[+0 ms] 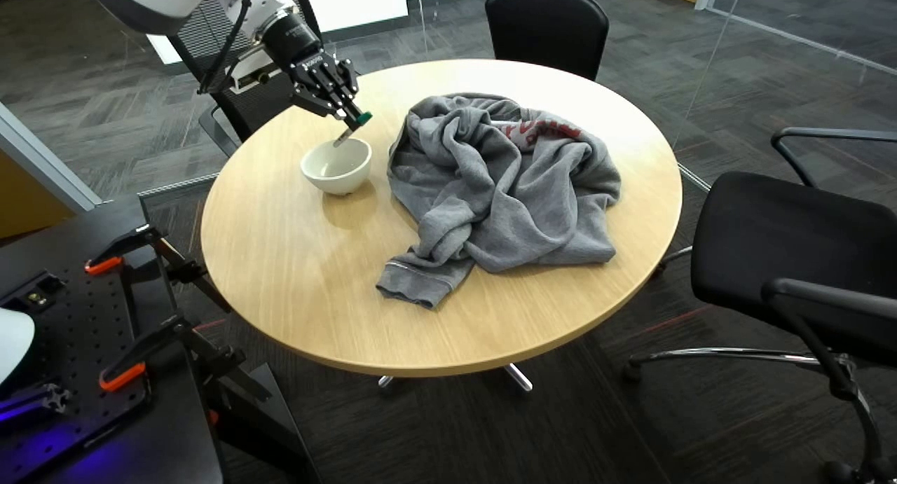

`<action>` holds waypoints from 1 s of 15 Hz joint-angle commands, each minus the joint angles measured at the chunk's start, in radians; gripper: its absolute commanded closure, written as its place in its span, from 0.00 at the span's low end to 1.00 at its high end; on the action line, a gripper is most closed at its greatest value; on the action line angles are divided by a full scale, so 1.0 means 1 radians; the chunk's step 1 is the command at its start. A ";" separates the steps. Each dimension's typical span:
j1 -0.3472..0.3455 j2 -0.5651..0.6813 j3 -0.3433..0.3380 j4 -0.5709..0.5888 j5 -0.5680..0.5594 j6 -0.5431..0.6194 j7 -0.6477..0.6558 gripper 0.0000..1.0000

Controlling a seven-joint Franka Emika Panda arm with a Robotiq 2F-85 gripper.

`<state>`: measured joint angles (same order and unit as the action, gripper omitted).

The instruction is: Put the marker in the white bowl

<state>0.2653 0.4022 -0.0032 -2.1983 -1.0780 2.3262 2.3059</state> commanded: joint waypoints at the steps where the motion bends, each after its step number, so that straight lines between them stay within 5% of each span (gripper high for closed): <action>1: -0.025 0.019 0.033 0.002 0.014 -0.027 -0.009 0.96; 4: -0.028 0.039 0.040 0.004 0.013 -0.024 -0.015 0.96; 5: -0.028 0.044 0.042 0.005 0.012 -0.023 -0.017 0.60; 8: -0.025 0.049 0.045 0.004 0.012 -0.026 -0.019 0.46; 14: -0.010 0.014 0.047 -0.020 -0.004 -0.040 0.015 0.00; 15: -0.007 0.006 0.048 -0.024 -0.007 -0.045 0.020 0.00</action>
<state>0.2577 0.4537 0.0256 -2.1981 -1.0765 2.3232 2.3037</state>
